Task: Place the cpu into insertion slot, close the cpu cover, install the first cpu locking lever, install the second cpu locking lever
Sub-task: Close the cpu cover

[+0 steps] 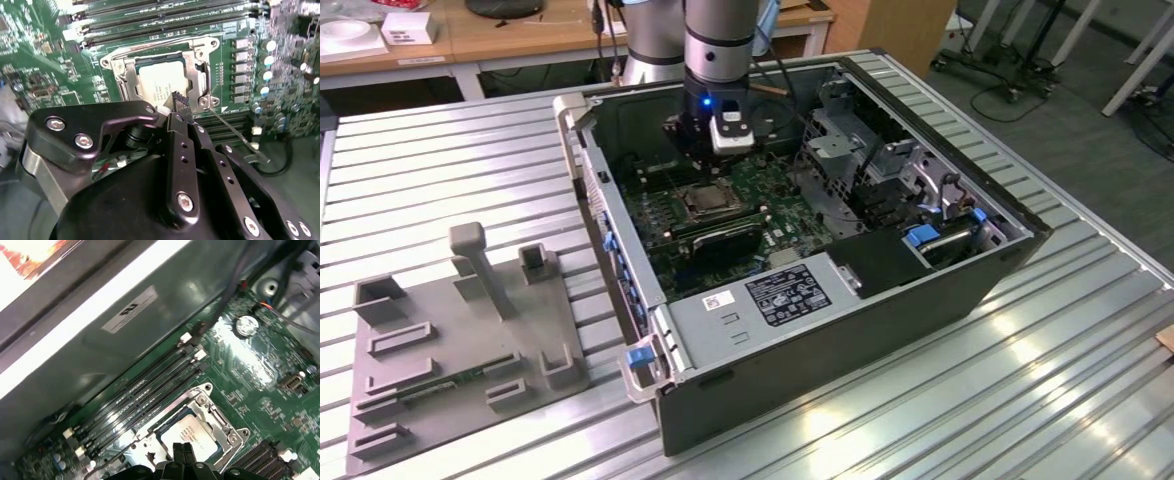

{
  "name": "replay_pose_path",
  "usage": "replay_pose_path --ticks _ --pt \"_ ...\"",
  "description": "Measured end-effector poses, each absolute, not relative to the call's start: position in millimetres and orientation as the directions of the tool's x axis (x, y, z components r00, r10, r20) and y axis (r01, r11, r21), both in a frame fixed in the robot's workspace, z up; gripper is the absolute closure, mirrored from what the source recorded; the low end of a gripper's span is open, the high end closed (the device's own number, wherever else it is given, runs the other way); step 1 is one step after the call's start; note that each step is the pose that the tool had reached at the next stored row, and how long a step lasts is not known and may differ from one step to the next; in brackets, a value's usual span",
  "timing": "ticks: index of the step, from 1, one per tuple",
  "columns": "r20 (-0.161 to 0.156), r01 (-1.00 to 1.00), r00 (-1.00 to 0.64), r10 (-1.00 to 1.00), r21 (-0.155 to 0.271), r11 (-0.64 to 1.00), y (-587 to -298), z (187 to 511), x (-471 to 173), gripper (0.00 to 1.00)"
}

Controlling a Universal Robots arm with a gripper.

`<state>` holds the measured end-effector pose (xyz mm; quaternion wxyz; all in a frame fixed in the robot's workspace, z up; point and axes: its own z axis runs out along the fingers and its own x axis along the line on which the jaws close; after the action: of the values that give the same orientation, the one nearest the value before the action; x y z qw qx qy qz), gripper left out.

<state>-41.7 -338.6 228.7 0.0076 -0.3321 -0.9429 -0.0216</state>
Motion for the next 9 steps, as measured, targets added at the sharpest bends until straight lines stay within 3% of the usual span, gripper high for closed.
replay_pose_path --ticks 9 --pt "0.029 0.492 -0.871 0.491 0.036 0.87 -338.6 227.6 -41.7 0.89"
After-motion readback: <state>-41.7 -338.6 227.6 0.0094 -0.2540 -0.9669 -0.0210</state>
